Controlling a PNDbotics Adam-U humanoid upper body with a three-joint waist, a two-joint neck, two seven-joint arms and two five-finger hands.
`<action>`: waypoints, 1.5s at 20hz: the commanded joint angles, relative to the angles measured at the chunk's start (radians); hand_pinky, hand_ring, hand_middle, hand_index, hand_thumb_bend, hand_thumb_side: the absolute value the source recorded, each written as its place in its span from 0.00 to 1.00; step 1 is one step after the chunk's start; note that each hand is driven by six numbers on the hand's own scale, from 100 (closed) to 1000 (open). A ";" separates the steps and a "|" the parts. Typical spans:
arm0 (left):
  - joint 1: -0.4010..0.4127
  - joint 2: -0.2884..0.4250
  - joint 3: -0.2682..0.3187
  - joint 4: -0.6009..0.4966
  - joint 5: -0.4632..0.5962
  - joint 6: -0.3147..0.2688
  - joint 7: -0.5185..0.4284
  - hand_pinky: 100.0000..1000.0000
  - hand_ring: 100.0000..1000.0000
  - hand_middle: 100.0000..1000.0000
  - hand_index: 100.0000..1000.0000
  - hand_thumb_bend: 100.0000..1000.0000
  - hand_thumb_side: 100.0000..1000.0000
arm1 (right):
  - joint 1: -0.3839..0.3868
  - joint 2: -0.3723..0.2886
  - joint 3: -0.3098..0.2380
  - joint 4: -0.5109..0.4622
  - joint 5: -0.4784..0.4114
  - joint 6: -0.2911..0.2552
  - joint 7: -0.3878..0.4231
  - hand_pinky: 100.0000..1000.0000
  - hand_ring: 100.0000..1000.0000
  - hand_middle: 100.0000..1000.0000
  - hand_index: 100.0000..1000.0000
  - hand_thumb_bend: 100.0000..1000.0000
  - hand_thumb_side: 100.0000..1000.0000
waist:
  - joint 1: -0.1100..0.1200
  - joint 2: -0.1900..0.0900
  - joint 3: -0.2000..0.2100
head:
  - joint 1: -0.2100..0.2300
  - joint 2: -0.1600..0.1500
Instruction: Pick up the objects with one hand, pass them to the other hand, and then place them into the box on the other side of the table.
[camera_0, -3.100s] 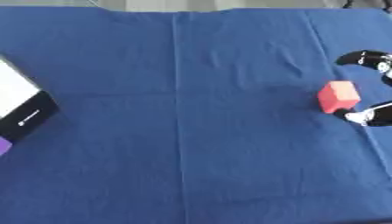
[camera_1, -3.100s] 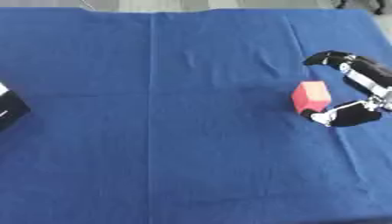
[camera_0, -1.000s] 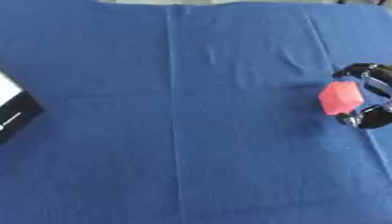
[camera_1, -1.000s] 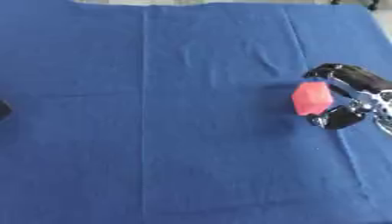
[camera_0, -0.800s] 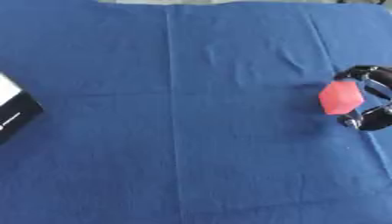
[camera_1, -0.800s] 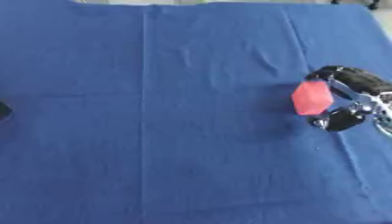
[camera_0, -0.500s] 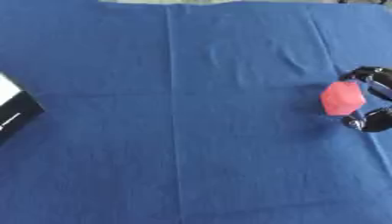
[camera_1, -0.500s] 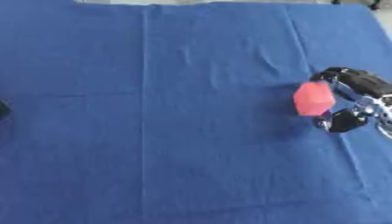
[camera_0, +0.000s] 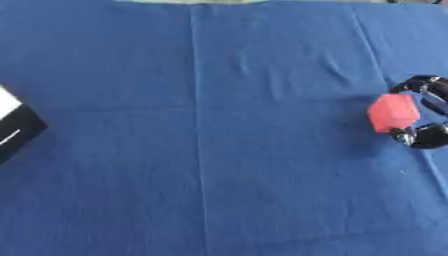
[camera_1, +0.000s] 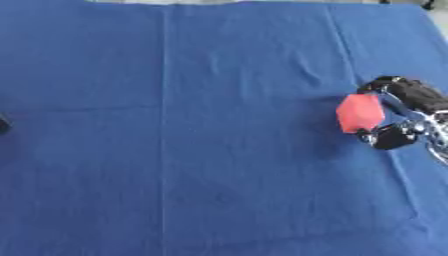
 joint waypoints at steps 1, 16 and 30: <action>-0.006 0.039 0.014 -0.015 -0.005 0.002 0.001 0.94 0.71 0.59 0.69 0.00 0.46 | 0.002 -0.017 -0.004 -0.010 0.001 -0.002 -0.019 0.99 0.85 0.64 0.66 0.29 0.00 | 0.003 -0.015 0.002 | -0.006 -0.013; 0.004 0.043 0.013 -0.012 -0.005 0.000 0.002 0.94 0.71 0.59 0.69 0.00 0.46 | -0.024 -0.030 -0.022 -0.010 -0.055 -0.006 -0.169 0.88 0.64 0.35 0.37 0.26 0.00 | 0.000 -0.037 -0.006 | 0.009 0.011; 0.002 0.038 0.012 -0.017 0.007 -0.007 0.005 0.94 0.71 0.59 0.69 0.00 0.45 | -0.099 -0.014 -0.016 -0.010 -0.270 -0.146 -0.385 0.71 0.63 0.37 0.38 0.19 0.00 | 0.019 -0.082 -0.022 | 0.036 0.034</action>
